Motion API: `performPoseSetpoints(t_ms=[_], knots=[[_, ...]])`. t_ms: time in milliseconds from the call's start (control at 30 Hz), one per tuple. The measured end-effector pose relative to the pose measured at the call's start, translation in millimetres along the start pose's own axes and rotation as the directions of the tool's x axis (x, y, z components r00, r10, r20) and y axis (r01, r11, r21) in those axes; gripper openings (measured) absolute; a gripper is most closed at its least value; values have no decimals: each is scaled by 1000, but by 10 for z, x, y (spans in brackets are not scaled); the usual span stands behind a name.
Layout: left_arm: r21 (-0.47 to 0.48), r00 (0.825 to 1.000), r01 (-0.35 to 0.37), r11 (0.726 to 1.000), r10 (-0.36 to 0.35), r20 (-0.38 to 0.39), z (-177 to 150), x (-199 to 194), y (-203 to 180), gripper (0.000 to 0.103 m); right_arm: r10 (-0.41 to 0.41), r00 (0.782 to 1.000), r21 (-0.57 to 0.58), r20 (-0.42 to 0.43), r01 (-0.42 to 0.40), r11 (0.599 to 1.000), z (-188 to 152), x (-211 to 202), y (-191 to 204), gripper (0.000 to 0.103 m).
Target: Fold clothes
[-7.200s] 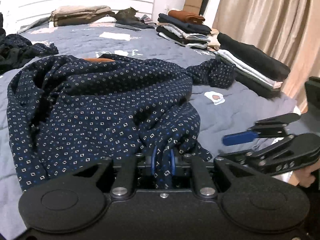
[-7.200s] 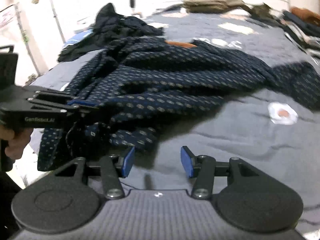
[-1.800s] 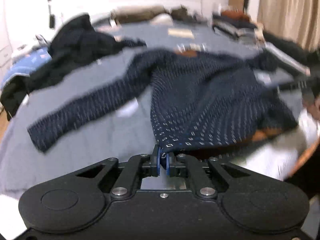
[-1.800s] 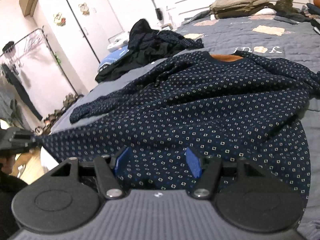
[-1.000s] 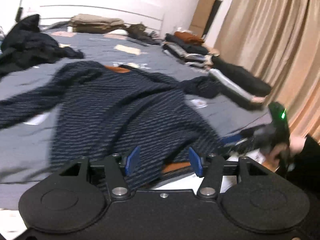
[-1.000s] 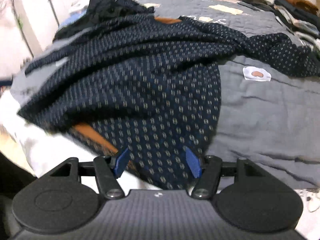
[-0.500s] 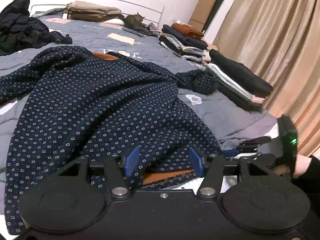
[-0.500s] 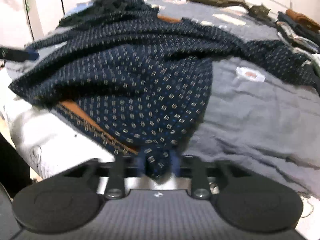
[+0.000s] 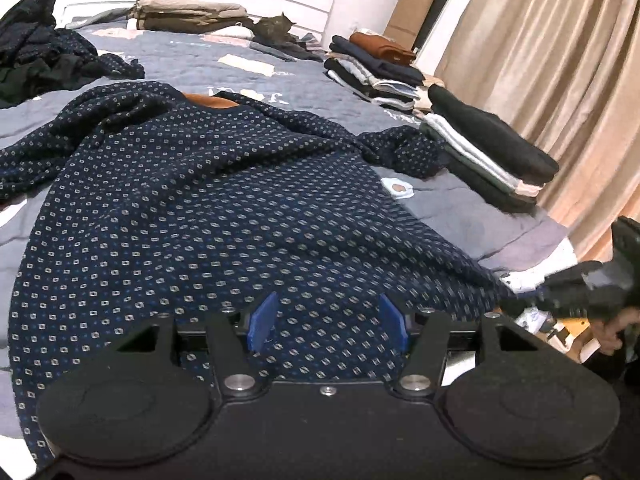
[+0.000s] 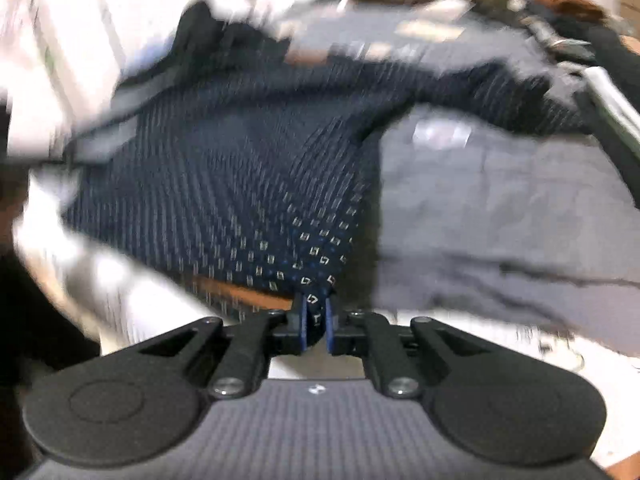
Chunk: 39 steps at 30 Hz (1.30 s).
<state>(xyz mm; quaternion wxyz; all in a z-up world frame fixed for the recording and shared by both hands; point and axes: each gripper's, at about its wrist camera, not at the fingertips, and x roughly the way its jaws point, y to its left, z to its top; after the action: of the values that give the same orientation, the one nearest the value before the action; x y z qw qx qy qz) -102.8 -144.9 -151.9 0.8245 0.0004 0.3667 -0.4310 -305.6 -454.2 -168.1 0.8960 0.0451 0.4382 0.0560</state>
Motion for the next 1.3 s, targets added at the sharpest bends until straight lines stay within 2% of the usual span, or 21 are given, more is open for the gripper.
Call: performPoseSetpoints(t_ms=[100,167,267,300,333,400,433,500,600,700,967,1100,1300], knots=[[2,1000,-11,1000,11,-8,3,13,8,56,2,998,25,-58,-1,1000,-40,86,-45,9],[-2,1000,-10,1000,10,-7,9,5,11,58,-10,998,62,-61,14,998,-44,81,-85,10],[-3,1000,-9,1000,9,1,9,-31,-11,62,22,999,170,25,-25,985,3,-79,-196,14],[-1,1000,-9,1000,9,4,14,-37,-16,62,32,997,214,76,-48,976,34,-150,-233,22],[1,1000,-10,1000,10,7,20,-41,-19,62,46,990,248,130,-77,966,61,-207,-259,35],[-4,1000,-16,1000,16,15,27,-55,-19,62,60,970,301,235,-131,945,110,-276,-298,45],[-7,1000,-23,1000,23,18,31,-64,-11,62,53,964,330,262,-141,934,127,-262,-311,47],[-16,999,-43,999,43,26,39,-86,18,62,44,959,382,279,-153,911,145,-189,-336,48],[-42,995,-87,995,89,39,41,-142,100,62,38,968,409,248,-140,902,162,-50,-314,48],[-84,990,-125,989,130,52,45,-231,222,62,41,974,407,222,-131,904,186,56,-247,48],[-186,971,-184,965,208,115,51,-551,519,62,124,953,311,277,-211,927,553,169,185,52],[-230,961,-205,951,241,139,48,-721,693,62,156,944,263,292,-236,936,916,277,389,55],[-259,944,-217,941,271,191,142,-978,920,63,208,927,157,313,-266,951,1637,434,647,57]])
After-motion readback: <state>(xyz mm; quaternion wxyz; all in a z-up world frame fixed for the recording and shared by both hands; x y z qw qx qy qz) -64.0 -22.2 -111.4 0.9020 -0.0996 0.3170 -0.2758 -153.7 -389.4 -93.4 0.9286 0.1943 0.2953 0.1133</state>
